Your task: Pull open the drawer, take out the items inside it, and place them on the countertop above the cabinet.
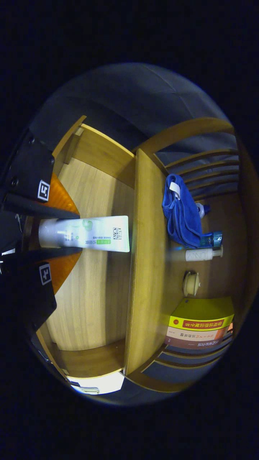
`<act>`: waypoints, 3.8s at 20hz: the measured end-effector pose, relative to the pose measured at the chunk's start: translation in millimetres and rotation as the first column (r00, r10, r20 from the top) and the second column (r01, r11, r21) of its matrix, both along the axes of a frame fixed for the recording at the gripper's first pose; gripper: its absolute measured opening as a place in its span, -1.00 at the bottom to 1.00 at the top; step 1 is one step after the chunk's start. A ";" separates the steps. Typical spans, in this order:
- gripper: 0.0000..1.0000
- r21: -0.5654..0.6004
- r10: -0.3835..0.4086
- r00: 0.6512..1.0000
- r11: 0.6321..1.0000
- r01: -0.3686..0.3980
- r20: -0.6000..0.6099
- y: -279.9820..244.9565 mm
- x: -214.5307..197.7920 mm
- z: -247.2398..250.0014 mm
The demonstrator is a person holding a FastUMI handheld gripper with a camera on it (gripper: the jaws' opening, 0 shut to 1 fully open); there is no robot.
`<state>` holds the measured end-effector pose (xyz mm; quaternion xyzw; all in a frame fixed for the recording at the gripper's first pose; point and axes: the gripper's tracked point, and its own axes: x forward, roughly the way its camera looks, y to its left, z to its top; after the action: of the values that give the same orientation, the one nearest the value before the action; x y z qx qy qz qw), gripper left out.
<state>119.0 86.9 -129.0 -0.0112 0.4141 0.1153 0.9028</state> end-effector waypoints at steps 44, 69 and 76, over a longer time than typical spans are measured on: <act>0.45 0.093 -0.210 0.953 0.977 0.194 0.219 -45.1 161.4 67.4; 0.97 0.104 -0.165 0.931 0.985 0.138 0.325 -42.6 -51.5 95.9; 0.98 0.096 -0.178 0.954 0.983 0.159 0.243 -39.8 -94.3 38.3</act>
<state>24.6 47.1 -90.7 0.0437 0.2917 0.0513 0.9541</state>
